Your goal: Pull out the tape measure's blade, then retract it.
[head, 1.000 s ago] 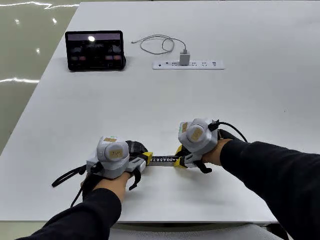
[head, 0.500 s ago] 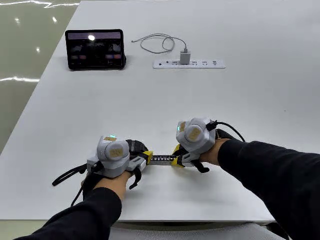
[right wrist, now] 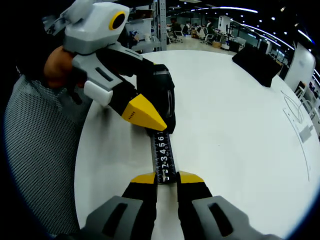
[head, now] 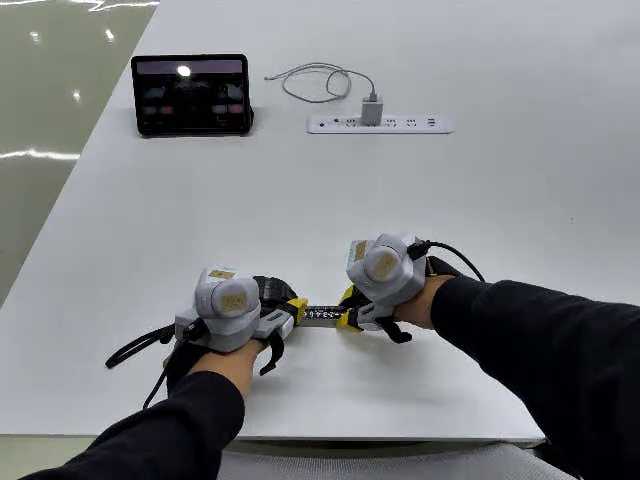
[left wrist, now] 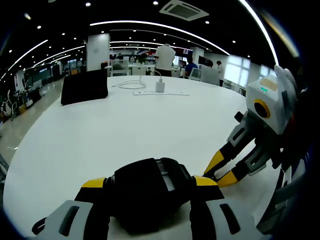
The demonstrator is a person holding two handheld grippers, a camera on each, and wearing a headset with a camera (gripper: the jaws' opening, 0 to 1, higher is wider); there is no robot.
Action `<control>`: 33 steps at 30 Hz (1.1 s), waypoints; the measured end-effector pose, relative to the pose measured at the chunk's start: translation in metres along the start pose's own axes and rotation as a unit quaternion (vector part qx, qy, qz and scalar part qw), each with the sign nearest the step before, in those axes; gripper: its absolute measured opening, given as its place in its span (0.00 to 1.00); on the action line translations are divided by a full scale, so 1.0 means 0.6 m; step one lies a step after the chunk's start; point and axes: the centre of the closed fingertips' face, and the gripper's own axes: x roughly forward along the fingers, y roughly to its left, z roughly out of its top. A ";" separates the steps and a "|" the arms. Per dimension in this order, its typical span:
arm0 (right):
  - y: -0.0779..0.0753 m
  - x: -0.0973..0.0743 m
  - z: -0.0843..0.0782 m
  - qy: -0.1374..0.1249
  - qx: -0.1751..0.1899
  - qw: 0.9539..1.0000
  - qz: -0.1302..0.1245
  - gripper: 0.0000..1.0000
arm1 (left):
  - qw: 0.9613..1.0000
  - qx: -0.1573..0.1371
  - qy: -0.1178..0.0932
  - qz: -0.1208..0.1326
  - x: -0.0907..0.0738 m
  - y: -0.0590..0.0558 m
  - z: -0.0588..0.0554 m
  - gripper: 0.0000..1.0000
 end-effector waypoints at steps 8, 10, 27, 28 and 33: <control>0.000 0.001 0.003 0.000 0.000 1.000 -0.001 0.10 | 1.000 0.000 0.000 0.000 0.000 0.000 0.000 0.61; 0.000 0.001 0.004 0.000 0.003 1.000 -0.003 0.10 | 1.000 -0.001 0.000 0.000 0.000 0.000 0.000 0.61; 0.002 0.012 0.017 -0.008 0.014 1.000 0.004 0.10 | 1.000 -0.002 0.001 -0.002 0.000 0.000 0.000 0.61; 0.002 0.012 0.017 -0.009 0.015 1.000 0.004 0.10 | 1.000 -0.002 0.002 -0.002 0.000 0.000 0.000 0.61; 0.002 0.017 0.022 -0.011 0.016 1.000 0.005 0.10 | 1.000 -0.002 0.001 -0.002 0.000 0.000 0.000 0.61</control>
